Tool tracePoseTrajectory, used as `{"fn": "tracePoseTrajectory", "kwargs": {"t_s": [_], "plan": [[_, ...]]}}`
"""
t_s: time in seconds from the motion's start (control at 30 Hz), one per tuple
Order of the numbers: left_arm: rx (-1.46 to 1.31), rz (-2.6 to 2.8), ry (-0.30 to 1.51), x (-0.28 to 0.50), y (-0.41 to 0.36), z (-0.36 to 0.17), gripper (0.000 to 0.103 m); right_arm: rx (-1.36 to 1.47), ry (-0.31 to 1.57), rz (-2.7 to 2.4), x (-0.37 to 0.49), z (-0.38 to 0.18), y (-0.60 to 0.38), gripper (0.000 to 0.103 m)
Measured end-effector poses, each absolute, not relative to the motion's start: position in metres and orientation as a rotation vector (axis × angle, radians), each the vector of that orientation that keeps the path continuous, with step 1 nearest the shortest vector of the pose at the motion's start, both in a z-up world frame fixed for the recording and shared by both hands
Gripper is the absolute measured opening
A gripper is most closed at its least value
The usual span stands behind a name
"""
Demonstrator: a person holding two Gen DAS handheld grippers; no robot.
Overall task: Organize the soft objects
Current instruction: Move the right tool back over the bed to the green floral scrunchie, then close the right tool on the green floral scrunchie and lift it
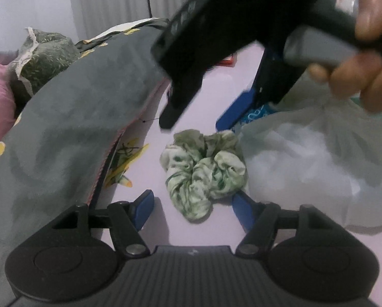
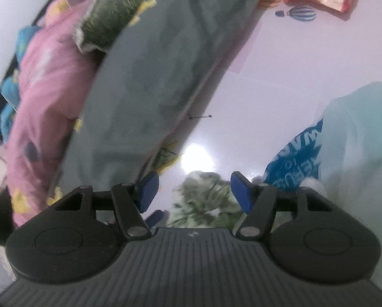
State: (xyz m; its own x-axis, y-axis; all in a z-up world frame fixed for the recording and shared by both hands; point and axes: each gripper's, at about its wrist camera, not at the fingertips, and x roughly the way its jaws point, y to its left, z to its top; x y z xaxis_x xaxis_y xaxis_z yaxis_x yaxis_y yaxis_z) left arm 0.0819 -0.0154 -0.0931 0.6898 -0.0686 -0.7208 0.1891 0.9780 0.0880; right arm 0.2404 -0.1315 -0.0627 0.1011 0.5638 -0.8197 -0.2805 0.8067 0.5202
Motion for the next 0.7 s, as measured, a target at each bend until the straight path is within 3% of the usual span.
{"fn": "tracePoseTrajectory", "kwargs": {"t_s": [0.2, 0.37, 0.63, 0.7], "plan": [[0.143, -0.159, 0.794, 0.083, -0.016, -0.093, 0.041, 0.172, 1.372, 0.663, 0.236, -0.080, -0.119, 0.058], [0.126, -0.154, 0.790, 0.080, -0.015, -0.088, 0.025, 0.159, 1.370, 0.662, 0.233, -0.080, -0.118, 0.041], [0.123, -0.136, 0.748, 0.064, -0.010, -0.070, 0.021, 0.184, 1.331, 0.671, 0.228, -0.064, -0.116, 0.017], [0.121, -0.130, 0.734, 0.057, -0.009, -0.063, 0.021, 0.194, 1.319, 0.678, 0.225, -0.057, -0.116, 0.017]]}}
